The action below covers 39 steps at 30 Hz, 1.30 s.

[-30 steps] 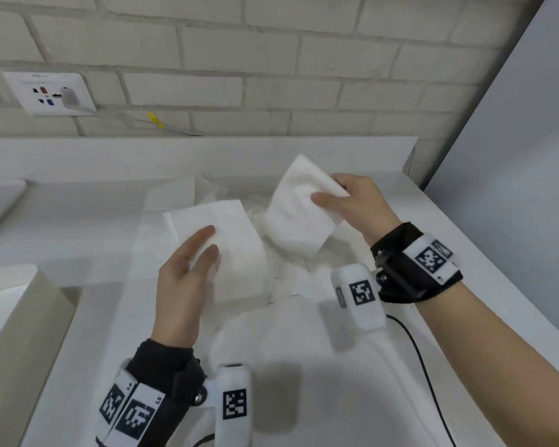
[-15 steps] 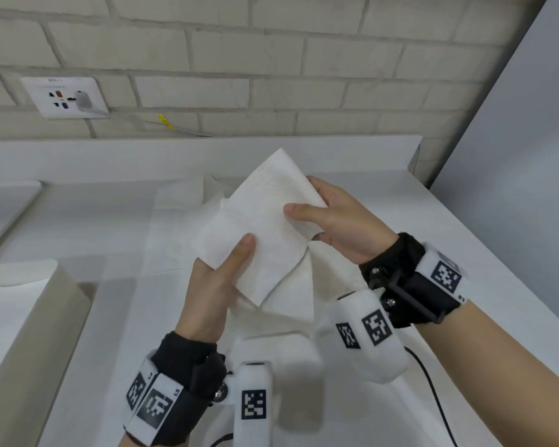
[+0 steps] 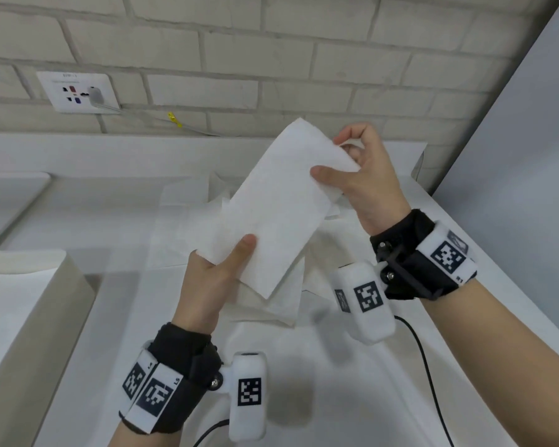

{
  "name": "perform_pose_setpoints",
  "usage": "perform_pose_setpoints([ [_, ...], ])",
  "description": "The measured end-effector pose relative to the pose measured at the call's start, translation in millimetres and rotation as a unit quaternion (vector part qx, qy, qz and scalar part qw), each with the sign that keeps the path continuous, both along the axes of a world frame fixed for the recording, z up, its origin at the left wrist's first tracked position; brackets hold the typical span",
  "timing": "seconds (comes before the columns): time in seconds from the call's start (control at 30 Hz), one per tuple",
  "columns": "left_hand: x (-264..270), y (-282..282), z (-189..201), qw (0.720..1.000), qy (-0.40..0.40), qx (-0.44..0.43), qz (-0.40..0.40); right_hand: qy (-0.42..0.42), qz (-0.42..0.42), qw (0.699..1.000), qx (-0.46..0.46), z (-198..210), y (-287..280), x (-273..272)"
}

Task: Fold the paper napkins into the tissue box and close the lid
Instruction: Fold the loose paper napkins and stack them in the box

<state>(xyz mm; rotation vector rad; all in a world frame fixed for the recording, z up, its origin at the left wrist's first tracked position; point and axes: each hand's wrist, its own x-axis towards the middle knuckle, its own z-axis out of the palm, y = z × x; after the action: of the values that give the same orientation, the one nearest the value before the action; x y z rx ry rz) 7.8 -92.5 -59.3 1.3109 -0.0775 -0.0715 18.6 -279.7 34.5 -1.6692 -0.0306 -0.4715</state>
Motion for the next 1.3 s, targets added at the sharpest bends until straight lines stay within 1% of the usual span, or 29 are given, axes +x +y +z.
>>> perform_pose_setpoints([
  [0.07,-0.2,0.6,-2.9,1.000,0.016,0.019,-0.003,-0.046,-0.015,0.997,-0.060,4.4,-0.1,0.0],
  [0.13,0.6,1.1,-5.0,0.999,0.017,0.038,-0.016,-0.074,-0.012,0.991,-0.111,9.6,-0.4,-1.0],
  [0.23,5.8,8.4,-6.3,0.998,0.011,0.060,-0.019,-0.082,0.061,0.985,-0.142,17.8,1.4,-6.4],
  [0.3,9.0,15.1,-4.8,0.999,-0.005,0.036,-0.023,-0.073,0.121,0.977,-0.160,23.4,1.8,-11.8],
  [0.37,9.5,18.3,-0.1,1.000,-0.015,-0.015,-0.014,-0.054,0.183,0.968,-0.165,28.4,2.6,-17.4],
  [0.43,6.8,17.4,7.0,0.998,-0.012,-0.063,-0.014,-0.033,0.226,0.959,-0.171,30.1,5.5,-19.5],
  [0.5,-1.1,13.7,14.0,0.995,-0.051,-0.069,-0.049,-0.017,0.227,0.958,-0.175,26.2,11.0,-16.9],
  [0.57,-10.0,8.5,19.3,0.991,-0.093,-0.064,-0.075,-0.009,0.192,0.963,-0.188,17.4,16.6,-10.7],
  [0.67,-14.4,1.2,20.2,0.992,-0.112,-0.023,-0.044,0.002,0.139,0.967,-0.215,3.0,23.0,-3.2],
  [0.73,-13.9,-2.8,18.4,0.994,-0.110,0.016,-0.008,0.012,0.100,0.973,-0.207,-6.3,27.9,-1.8],
  [0.8,-13.9,-4.7,17.1,0.994,-0.109,0.020,0.014,0.019,0.041,0.983,-0.179,-16.0,32.9,-3.4],
  [0.87,-12.9,-5.2,15.2,0.994,-0.100,0.006,0.037,0.059,0.012,0.986,-0.153,-26.0,36.2,-7.2],
  [0.93,-12.1,-5.8,14.6,0.995,-0.086,-0.019,0.043,0.131,0.045,0.980,-0.146,-35.2,38.3,-14.3],
  [1.0,-10.5,-6.1,12.6,0.995,-0.092,-0.007,0.042,0.185,0.101,0.968,-0.138,-44.7,39.0,-21.3],
  [1.07,-7.8,-6.2,8.2,0.993,-0.110,0.021,0.039,0.195,0.123,0.963,-0.137,-52.3,39.2,-25.8],
  [1.17,-6.3,-4.6,4.2,0.987,-0.147,0.053,0.020,0.181,0.156,0.964,-0.118,-59.3,35.6,-29.3],
  [1.23,-5.1,-3.0,4.6,0.986,-0.165,0.035,0.001,0.200,0.202,0.954,-0.099,-61.6,30.9,-31.0],
  [1.3,-2.4,-0.8,5.3,0.988,-0.153,0.002,-0.016,0.223,0.244,0.941,-0.075,-61.2,26.6,-32.2],
])
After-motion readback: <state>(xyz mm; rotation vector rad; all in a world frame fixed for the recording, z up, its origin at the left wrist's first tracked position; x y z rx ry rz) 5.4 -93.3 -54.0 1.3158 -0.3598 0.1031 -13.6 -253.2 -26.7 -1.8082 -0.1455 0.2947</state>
